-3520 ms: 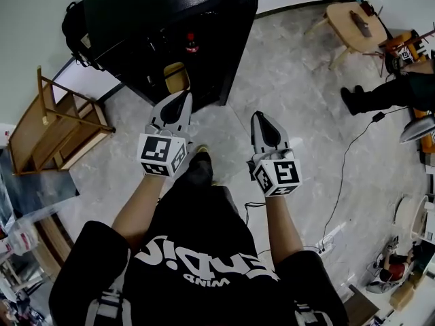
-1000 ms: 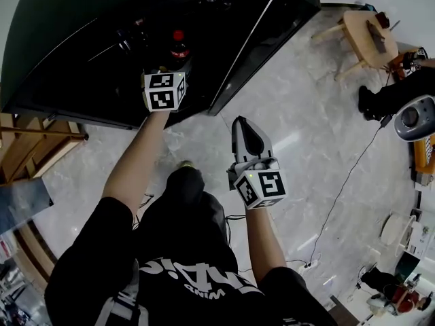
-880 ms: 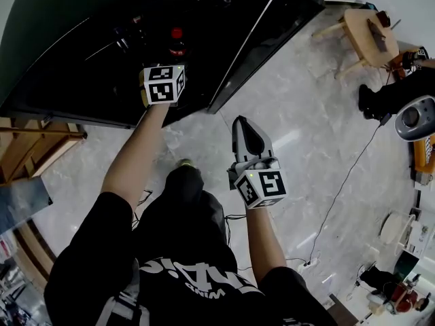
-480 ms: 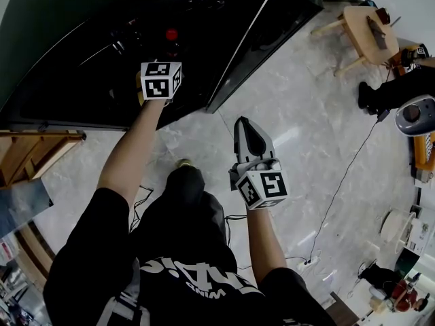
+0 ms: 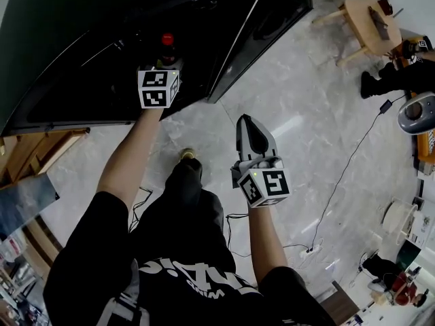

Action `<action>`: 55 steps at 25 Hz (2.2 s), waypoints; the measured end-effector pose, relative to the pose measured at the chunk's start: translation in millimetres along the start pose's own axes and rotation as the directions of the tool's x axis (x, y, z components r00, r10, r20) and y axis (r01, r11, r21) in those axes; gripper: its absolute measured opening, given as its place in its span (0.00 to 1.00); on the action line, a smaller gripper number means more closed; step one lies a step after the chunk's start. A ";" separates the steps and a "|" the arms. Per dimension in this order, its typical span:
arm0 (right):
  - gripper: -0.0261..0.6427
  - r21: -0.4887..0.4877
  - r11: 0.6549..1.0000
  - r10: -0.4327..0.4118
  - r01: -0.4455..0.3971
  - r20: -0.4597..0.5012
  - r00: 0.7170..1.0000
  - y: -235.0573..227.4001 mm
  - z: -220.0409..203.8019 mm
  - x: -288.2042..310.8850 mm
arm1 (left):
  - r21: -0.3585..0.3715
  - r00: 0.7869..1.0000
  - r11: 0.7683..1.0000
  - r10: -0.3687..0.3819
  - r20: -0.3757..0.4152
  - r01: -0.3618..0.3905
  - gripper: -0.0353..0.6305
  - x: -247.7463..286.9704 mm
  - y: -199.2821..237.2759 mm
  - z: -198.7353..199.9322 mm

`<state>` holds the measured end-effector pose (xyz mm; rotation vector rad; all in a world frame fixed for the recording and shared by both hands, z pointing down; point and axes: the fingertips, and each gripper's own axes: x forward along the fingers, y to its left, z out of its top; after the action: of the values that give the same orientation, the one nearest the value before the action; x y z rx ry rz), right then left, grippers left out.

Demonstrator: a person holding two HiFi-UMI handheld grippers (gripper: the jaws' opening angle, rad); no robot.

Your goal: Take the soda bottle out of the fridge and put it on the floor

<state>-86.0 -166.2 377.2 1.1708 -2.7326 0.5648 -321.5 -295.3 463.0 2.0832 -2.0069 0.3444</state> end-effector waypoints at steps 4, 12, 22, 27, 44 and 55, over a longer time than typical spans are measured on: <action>0.07 0.001 1.000 -0.006 0.006 0.009 1.000 2.3 15.0 -13.5 | 0.019 1.000 1.000 -0.024 -0.001 0.024 0.51 -30.5 -19.5 8.2; 0.07 0.005 1.000 -0.024 0.024 0.018 1.000 19.6 26.4 -54.4 | 0.029 0.997 0.996 -0.079 -0.025 0.079 0.51 -97.1 -53.8 16.6; 0.07 0.029 0.995 -0.096 0.095 0.045 0.994 13.6 22.9 -98.6 | 0.064 0.977 0.975 -0.213 -0.019 0.214 0.51 -122.2 -116.5 17.5; 0.07 0.046 0.988 -0.153 0.150 0.065 0.986 -7.0 17.4 -114.2 | 0.089 0.958 0.953 -0.288 -0.016 0.288 0.51 -114.5 -154.9 15.1; 0.07 0.094 0.952 -0.299 0.290 0.111 0.948 -78.0 -13.2 -140.5 | 0.110 0.892 0.886 -0.453 -0.012 0.451 0.51 -70.9 -254.2 -6.9; 0.07 0.107 0.939 -0.337 0.326 0.110 0.935 -121.4 -66.3 -143.0 | 0.106 0.869 0.864 -0.494 -0.018 0.493 0.51 -45.4 -287.8 -52.9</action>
<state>97.9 -121.1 438.3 1.6998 -2.5415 0.5862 -36.1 -224.7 498.1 2.5659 -1.4008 0.3467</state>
